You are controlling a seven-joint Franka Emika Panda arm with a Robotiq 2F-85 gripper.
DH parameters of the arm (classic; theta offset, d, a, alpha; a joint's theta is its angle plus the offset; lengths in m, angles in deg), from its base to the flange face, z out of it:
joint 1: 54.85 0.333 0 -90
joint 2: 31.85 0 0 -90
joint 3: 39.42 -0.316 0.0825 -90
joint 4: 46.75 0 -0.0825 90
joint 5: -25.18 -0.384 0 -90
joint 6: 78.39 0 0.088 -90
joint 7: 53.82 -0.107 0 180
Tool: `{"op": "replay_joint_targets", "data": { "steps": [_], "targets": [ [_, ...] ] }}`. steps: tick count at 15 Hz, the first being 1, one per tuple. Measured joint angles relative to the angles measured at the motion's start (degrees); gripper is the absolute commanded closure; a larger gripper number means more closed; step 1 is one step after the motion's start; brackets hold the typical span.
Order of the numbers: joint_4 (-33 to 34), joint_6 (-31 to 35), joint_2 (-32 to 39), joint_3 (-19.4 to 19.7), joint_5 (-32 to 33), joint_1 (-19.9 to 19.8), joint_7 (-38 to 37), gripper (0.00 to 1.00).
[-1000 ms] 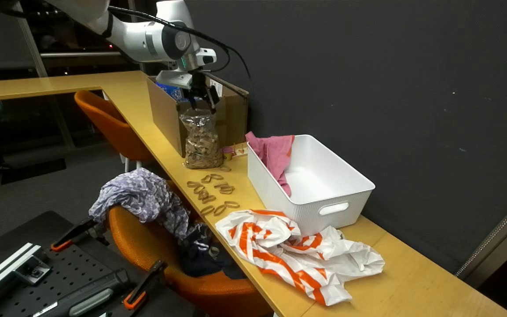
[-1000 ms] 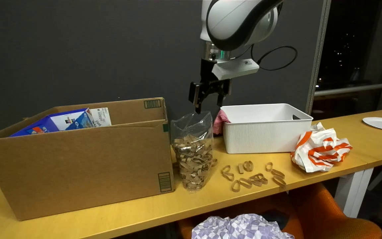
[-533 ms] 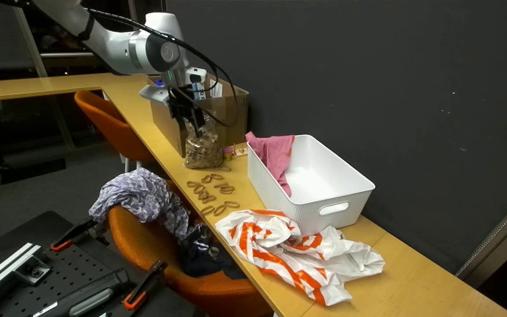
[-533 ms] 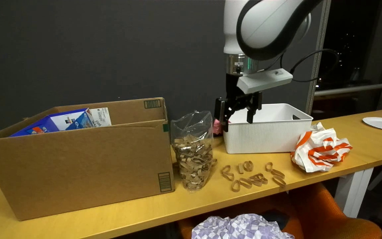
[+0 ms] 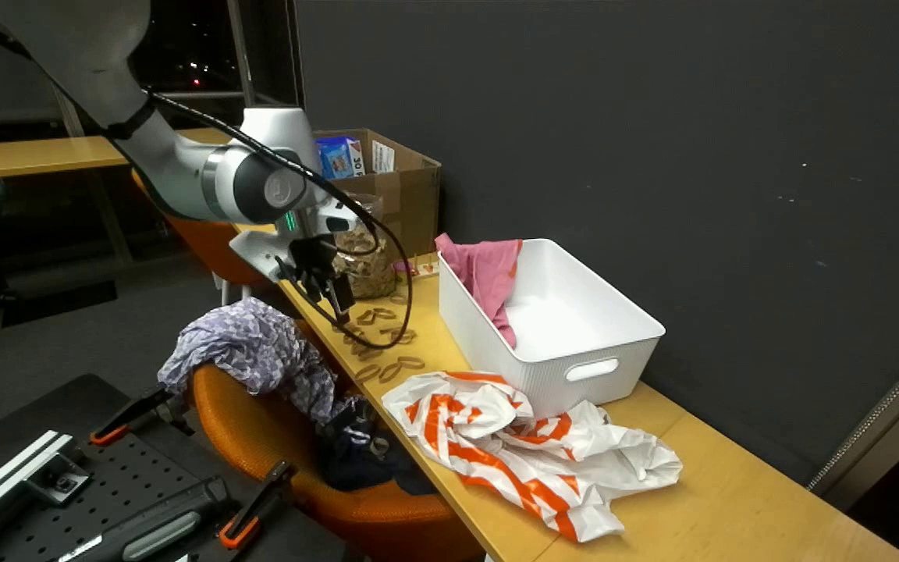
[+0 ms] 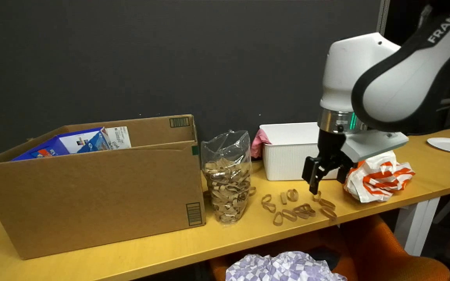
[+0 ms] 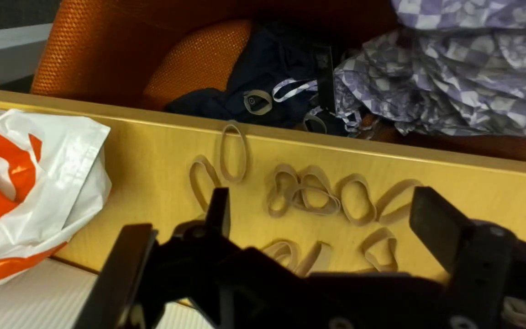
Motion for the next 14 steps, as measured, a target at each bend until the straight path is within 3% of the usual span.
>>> {"op": "replay_joint_targets", "data": {
  "steps": [2,6,14],
  "targets": [
    [-2.44,3.49,0.20,0.92,0.28,-0.64,1.46,0.00],
    [-2.10,3.46,0.43,0.99,0.09,-0.24,1.45,0.00],
    [5.71,2.60,5.65,1.15,-2.00,-0.68,1.71,0.00]
  ]
}}
